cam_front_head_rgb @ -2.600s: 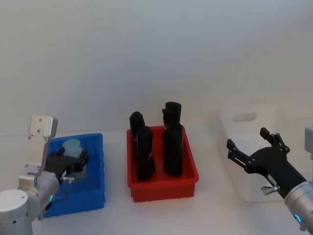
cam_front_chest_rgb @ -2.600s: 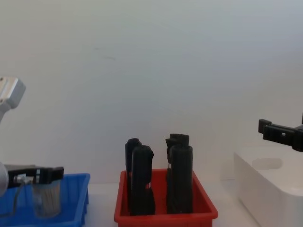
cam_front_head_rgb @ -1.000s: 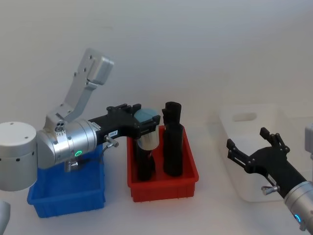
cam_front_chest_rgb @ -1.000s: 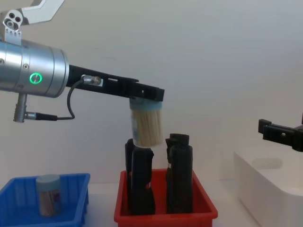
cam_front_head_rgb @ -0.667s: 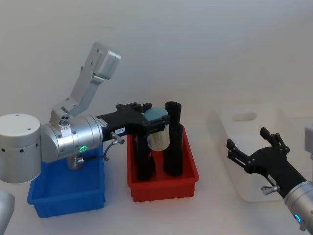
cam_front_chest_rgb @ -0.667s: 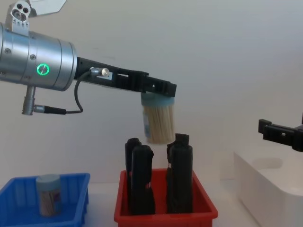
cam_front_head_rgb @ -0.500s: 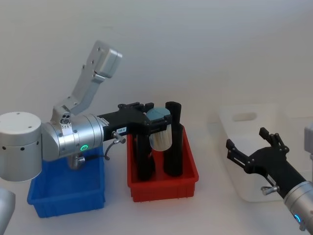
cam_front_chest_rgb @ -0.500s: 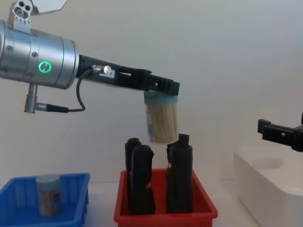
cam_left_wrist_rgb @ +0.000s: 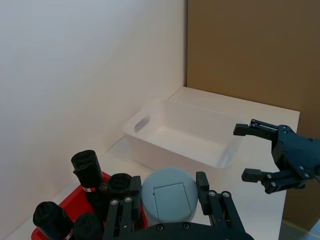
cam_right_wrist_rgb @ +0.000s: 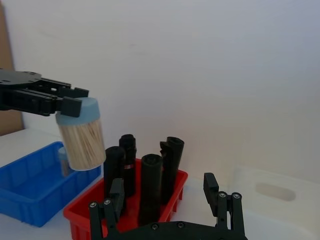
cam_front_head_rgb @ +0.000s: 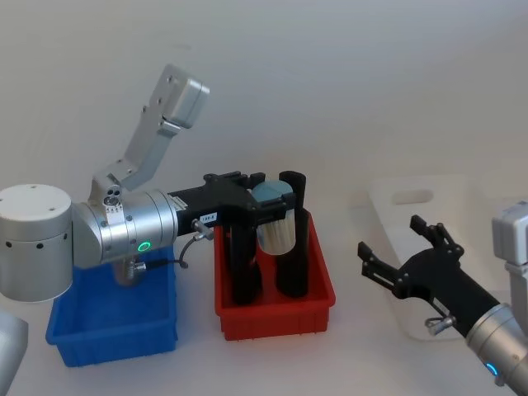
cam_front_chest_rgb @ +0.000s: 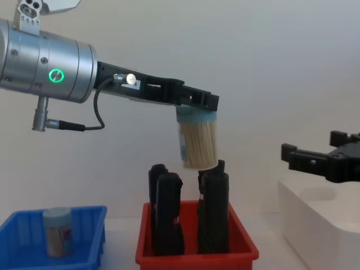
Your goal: Pick the cotton swabs from the blue box and place them into the white box.
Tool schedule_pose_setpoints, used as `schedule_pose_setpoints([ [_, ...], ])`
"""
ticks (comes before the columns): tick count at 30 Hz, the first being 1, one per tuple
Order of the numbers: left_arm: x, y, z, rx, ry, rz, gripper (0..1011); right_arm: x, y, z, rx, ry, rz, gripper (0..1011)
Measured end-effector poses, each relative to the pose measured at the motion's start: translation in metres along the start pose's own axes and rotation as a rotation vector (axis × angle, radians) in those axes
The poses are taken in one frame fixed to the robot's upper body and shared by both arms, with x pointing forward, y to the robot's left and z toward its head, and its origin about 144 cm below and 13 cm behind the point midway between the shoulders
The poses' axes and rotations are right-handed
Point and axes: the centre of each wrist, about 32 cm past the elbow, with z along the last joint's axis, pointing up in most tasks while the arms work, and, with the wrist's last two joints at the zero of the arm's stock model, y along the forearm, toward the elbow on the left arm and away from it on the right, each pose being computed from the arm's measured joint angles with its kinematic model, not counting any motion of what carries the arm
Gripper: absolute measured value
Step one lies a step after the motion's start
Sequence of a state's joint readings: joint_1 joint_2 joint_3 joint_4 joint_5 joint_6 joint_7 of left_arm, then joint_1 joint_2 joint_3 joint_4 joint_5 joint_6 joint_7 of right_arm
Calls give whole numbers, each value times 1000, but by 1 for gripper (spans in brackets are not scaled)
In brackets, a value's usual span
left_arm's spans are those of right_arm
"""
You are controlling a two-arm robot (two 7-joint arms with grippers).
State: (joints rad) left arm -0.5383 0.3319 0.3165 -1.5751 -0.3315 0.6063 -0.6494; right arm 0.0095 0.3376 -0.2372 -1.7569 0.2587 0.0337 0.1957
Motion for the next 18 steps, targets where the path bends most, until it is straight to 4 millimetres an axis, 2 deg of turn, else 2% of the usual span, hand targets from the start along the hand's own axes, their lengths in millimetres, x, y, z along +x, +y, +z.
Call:
schedule_pose_setpoints([
  [9, 0, 0, 1, 0, 1, -6, 659, -1, 10, 3, 2, -11, 122, 1001],
  [18, 0, -1, 1, 0, 2, -9, 659, -5, 30, 6, -1, -17, 262, 1001],
])
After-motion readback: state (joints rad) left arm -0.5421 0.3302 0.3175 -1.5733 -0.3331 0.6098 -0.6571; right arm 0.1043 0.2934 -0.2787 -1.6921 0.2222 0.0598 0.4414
